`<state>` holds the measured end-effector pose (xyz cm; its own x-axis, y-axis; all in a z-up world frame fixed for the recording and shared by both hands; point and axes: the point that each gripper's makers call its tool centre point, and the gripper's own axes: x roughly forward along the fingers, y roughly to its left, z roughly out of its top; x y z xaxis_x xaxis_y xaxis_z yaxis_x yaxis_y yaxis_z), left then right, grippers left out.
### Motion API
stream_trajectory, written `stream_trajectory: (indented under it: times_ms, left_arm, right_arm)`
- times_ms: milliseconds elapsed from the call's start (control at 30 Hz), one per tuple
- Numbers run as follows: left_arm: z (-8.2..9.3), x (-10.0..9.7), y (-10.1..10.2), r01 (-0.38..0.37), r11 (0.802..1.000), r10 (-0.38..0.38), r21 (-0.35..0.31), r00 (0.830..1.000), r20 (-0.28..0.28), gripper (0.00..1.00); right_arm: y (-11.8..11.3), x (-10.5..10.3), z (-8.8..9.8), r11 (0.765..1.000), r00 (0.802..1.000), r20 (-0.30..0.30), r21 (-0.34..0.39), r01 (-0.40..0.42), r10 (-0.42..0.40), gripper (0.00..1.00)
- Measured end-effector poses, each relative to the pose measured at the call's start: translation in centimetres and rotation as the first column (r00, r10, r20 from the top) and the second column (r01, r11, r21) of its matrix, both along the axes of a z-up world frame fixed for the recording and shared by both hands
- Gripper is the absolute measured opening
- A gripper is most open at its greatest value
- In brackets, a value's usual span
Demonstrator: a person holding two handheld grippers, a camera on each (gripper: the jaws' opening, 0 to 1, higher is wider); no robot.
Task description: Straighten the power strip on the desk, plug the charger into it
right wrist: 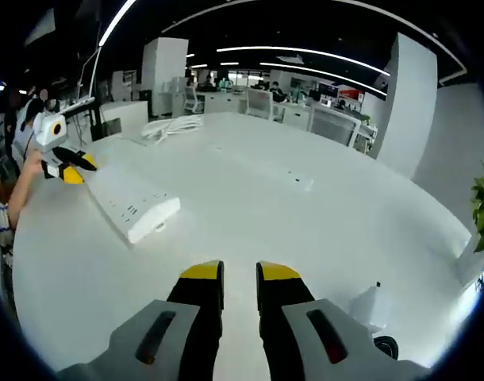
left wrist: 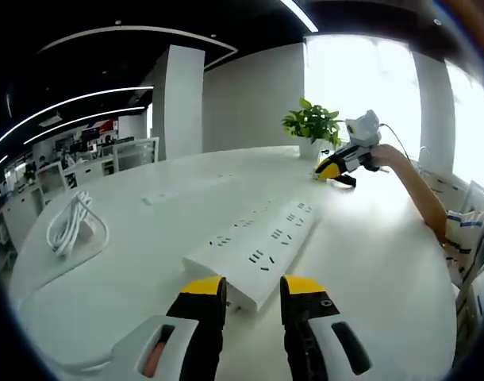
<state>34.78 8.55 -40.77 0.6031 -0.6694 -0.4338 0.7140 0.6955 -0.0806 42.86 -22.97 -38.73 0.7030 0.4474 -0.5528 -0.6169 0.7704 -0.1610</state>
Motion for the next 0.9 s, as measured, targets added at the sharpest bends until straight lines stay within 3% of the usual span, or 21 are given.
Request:
stream_trajectory:
  times_ms: [233,367,533,900]
  left_arm:
    - [-0.3,-0.3,-0.4,0.011,1.000,-0.011,0.007,1.000,-0.001,0.27]
    - [-0.2,-0.1,-0.3,0.008,1.000,-0.008,0.010,1.000,0.000,0.27]
    - [-0.1,-0.1,-0.2,0.004,1.000,-0.005,0.008,1.000,0.005,0.27]
    - [-0.2,-0.1,-0.1,0.004,1.000,-0.004,0.009,1.000,-0.001,0.27]
  right_arm:
    - [-3.2,0.5,0.3,0.993,0.993,-0.004,-0.014,0.116,-0.116,0.15]
    - [-5.7,0.8,0.6,0.980,0.983,0.018,-0.072,0.186,-0.185,0.16]
    - [-8.3,0.8,1.3,0.962,0.966,0.040,-0.080,0.259,-0.257,0.16]
    - [-12.6,-0.4,0.8,0.921,0.933,0.016,-0.157,0.358,-0.360,0.16]
